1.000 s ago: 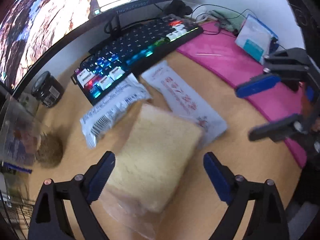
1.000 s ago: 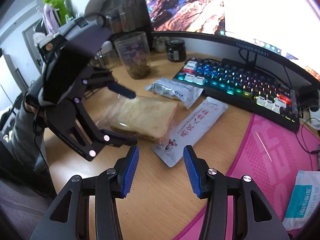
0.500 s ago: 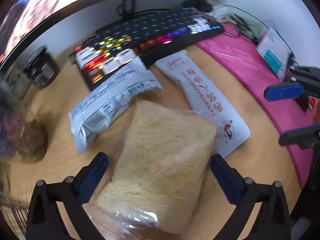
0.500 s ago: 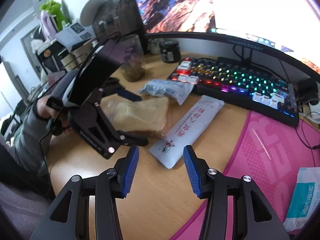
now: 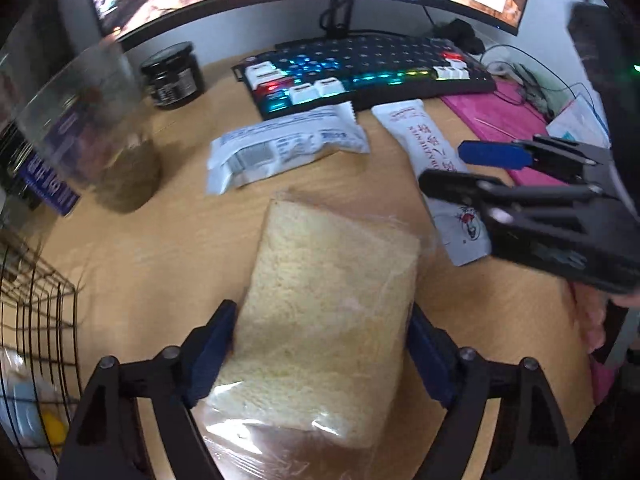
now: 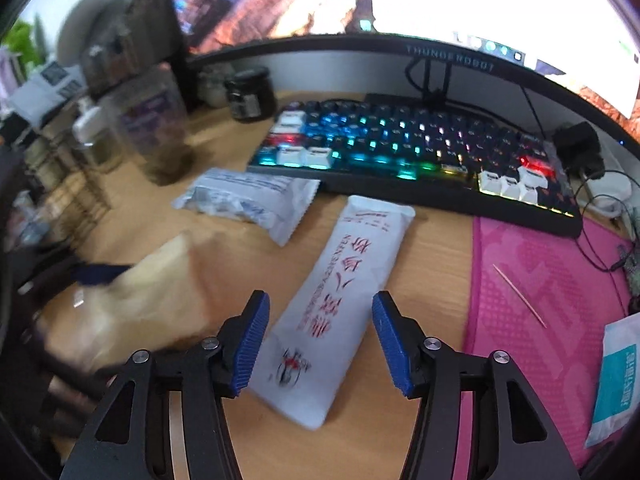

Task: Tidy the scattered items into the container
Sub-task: 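Grasp the bagged bread with the left gripper while the right gripper grasps the white Yanwoba packet, then carry the bread and Yanwoba packet over the wire basket and open both grippers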

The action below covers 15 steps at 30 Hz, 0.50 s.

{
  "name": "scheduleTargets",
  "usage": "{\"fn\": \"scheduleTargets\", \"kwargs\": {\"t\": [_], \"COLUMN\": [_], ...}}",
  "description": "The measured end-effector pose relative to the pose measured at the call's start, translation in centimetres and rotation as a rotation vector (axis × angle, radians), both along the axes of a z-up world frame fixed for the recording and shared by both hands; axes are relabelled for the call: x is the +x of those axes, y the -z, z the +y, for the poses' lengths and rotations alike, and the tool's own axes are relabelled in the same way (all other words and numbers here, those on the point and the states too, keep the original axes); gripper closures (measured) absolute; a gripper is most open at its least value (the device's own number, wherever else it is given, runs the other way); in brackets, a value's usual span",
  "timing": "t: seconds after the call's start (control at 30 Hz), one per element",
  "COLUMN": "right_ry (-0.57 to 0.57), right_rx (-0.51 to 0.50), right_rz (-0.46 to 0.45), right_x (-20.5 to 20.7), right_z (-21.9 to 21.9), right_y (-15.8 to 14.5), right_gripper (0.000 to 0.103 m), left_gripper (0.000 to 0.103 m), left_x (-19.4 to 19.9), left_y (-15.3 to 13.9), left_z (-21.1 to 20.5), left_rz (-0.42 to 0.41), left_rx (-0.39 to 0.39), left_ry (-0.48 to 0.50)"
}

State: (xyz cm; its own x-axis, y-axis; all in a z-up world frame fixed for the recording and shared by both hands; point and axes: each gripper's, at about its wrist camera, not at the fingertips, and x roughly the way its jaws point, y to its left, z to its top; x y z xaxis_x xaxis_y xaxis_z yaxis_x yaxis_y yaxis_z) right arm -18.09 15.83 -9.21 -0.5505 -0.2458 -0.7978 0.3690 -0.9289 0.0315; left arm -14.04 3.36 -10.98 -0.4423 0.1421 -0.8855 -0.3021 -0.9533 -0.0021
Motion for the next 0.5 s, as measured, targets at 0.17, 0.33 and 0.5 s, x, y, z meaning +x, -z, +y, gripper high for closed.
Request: {"fn": "scheduleTargets", "kwargs": {"t": [0.17,0.33,0.5], "right_ry": [0.035,-0.013,-0.028], "right_rx": [0.066,0.084,0.074], "right_rz": [0.039,0.048,0.063], "right_x": [-0.5,0.1,1.6], "right_z": [-1.2,-1.6,-0.7], "right_y": [0.9,0.9,-0.5], "right_gripper": [0.044,0.062,0.066], "left_gripper": [0.022,0.024,0.025], "left_x": [0.3,0.5,2.0], "left_y": [-0.3,-1.2,-4.1], "left_z": [-1.0,-1.7,-1.8], "left_rz": [0.005,0.017,0.078], "left_rx": [0.015,0.042,0.065], "left_ry": [-0.028,-0.063,-0.06]}}
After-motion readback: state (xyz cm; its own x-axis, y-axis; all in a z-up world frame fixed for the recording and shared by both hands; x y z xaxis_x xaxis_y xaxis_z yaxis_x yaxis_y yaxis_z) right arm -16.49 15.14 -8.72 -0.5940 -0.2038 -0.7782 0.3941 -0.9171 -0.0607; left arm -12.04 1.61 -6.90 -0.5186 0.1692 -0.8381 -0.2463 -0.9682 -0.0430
